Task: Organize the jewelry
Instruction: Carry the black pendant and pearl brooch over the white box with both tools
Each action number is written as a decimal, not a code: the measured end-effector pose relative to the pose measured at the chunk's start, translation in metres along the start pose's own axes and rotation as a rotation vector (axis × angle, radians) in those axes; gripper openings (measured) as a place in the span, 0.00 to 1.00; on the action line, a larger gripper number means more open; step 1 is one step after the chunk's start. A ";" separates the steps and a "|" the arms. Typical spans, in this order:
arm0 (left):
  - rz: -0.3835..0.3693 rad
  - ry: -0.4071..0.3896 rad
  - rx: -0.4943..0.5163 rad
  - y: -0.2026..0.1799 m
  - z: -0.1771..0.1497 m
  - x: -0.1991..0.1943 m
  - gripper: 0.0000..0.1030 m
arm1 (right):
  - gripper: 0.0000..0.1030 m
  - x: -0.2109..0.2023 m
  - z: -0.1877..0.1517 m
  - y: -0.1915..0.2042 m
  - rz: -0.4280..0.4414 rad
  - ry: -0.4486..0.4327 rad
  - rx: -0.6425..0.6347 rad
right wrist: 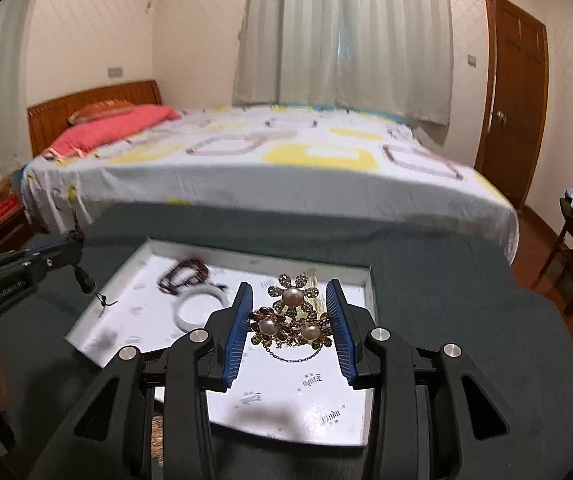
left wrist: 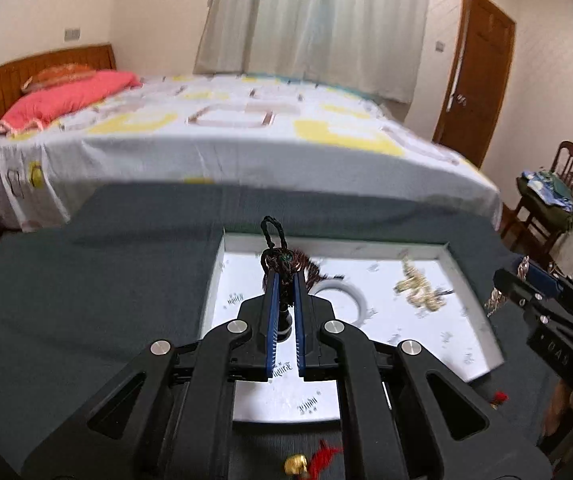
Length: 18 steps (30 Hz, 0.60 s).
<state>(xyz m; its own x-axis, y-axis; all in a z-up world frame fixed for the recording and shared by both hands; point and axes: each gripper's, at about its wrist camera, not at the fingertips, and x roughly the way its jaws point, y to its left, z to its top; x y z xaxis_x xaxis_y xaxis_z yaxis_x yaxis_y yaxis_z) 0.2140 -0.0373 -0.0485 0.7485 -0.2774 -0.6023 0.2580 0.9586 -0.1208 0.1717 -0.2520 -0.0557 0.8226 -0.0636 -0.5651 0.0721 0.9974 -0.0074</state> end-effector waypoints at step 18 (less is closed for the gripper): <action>0.046 0.152 0.012 0.004 -0.018 0.088 0.07 | 0.37 0.082 -0.027 -0.002 -0.015 0.188 0.001</action>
<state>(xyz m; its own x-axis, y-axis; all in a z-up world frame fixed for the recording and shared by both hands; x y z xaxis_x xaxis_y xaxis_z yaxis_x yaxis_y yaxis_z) 0.2699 -0.0567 -0.1168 0.6585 -0.2193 -0.7199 0.2339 0.9689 -0.0812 0.2234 -0.2583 -0.1242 0.7019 -0.0704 -0.7088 0.0839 0.9963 -0.0159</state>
